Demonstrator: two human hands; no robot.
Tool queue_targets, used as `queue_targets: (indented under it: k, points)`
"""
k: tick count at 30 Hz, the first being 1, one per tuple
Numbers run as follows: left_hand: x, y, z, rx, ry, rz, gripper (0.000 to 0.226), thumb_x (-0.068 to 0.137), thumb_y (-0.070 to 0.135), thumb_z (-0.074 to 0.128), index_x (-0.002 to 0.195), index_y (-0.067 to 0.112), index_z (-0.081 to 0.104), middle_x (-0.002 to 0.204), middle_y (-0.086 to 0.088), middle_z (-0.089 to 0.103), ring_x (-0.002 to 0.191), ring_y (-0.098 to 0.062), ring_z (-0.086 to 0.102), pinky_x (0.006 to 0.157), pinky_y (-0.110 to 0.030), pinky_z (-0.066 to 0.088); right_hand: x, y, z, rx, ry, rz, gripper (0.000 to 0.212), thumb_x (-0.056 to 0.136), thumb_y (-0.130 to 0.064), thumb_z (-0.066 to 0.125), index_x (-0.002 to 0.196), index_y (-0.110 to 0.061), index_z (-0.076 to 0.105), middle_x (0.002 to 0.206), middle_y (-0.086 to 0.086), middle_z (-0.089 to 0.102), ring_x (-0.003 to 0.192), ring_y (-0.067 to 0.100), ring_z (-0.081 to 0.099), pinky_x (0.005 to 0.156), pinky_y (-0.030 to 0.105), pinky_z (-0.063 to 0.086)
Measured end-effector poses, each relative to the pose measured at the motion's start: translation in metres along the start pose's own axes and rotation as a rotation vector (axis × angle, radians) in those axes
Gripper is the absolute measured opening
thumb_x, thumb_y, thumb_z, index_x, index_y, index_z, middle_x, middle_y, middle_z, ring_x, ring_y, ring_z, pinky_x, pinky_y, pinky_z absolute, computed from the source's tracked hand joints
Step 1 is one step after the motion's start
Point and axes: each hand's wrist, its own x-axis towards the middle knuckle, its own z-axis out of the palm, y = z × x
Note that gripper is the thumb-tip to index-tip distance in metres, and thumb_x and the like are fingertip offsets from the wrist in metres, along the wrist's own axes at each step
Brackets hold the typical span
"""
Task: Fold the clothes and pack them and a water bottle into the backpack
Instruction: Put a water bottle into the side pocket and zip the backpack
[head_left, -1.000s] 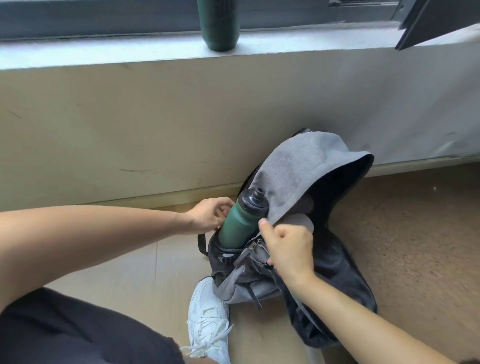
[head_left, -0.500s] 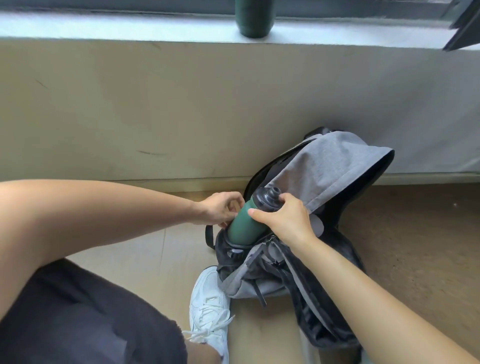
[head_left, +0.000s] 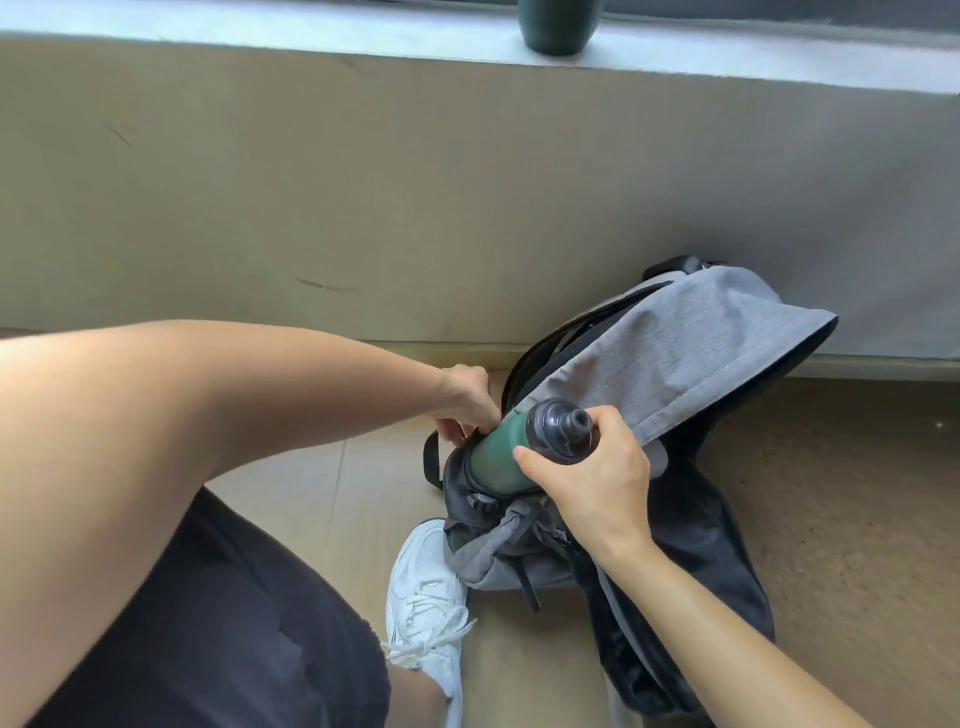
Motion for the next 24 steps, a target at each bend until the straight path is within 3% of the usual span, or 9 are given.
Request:
queue_targets:
  k: [6,9,13,15,18,21,24]
  points:
    - [0.002,-0.006,0.006,0.071,0.099,0.030,0.017,0.083,0.020,0.072,0.090,0.006,0.069,0.077,-0.006,0.077,0.051,-0.018,0.074,0.050,-0.028,0.061,-0.004,0.000,0.003,-0.001,-0.005,-0.004,0.056,0.054,-0.049,0.090,0.090,-0.025,0.054,0.090,-0.007,0.062,0.086,0.015,0.061,0.081,0.039,0.053]
    - [0.002,-0.008,0.001,-0.028,0.033,0.003,0.014,0.085,0.013,0.074,0.085,-0.002,0.072,0.070,-0.011,0.077,0.058,-0.021,0.076,0.058,-0.032,0.064,-0.001,0.003,0.001,0.014,0.002,-0.001,0.054,0.056,-0.052,0.087,0.089,-0.025,0.054,0.089,-0.006,0.063,0.085,0.016,0.061,0.080,0.040,0.053]
    - [0.002,-0.016,-0.002,-0.163,-0.064,-0.077,0.018,0.086,0.001,0.071,0.103,-0.007,0.073,0.093,-0.013,0.075,0.069,-0.024,0.078,0.075,-0.036,0.066,0.003,0.010,0.000,0.039,0.014,0.044,0.049,0.059,-0.051,0.085,0.086,-0.025,0.054,0.087,-0.006,0.064,0.084,0.014,0.061,0.080,0.039,0.053]
    - [0.000,-0.022,0.000,-0.182,-0.098,-0.103,0.021,0.087,-0.004,0.066,0.108,-0.007,0.071,0.094,-0.012,0.073,0.069,-0.023,0.076,0.077,-0.035,0.065,0.004,0.010,0.000,0.044,0.018,0.059,0.048,0.060,-0.049,0.087,0.086,-0.025,0.054,0.088,-0.006,0.065,0.085,0.014,0.061,0.079,0.036,0.052]
    - [-0.005,-0.030,0.002,-0.177,-0.148,-0.139,0.017,0.092,0.003,0.064,0.105,-0.005,0.070,0.089,-0.013,0.078,0.066,-0.020,0.076,0.065,-0.030,0.065,0.003,0.008,0.000,0.035,0.019,0.059,0.047,0.062,-0.049,0.087,0.088,-0.026,0.055,0.089,-0.007,0.065,0.086,0.012,0.061,0.078,0.033,0.050]
    - [-0.005,-0.032,0.000,-0.126,-0.194,-0.162,0.017,0.095,0.011,0.063,0.100,-0.002,0.074,0.086,-0.011,0.080,0.067,-0.015,0.073,0.067,-0.025,0.062,0.006,0.007,0.000,0.023,0.030,0.042,0.044,0.065,-0.048,0.086,0.093,-0.026,0.060,0.093,-0.009,0.065,0.089,0.012,0.061,0.081,0.032,0.050]
    - [-0.009,-0.026,-0.003,-0.055,-0.217,-0.115,0.015,0.091,0.009,0.062,0.080,0.003,0.071,0.063,-0.003,0.073,0.045,-0.008,0.057,0.038,-0.016,0.046,0.009,0.002,0.000,-0.043,0.014,-0.059,0.055,0.069,-0.047,0.086,0.112,-0.022,0.062,0.102,-0.006,0.065,0.097,0.014,0.061,0.088,0.031,0.050]
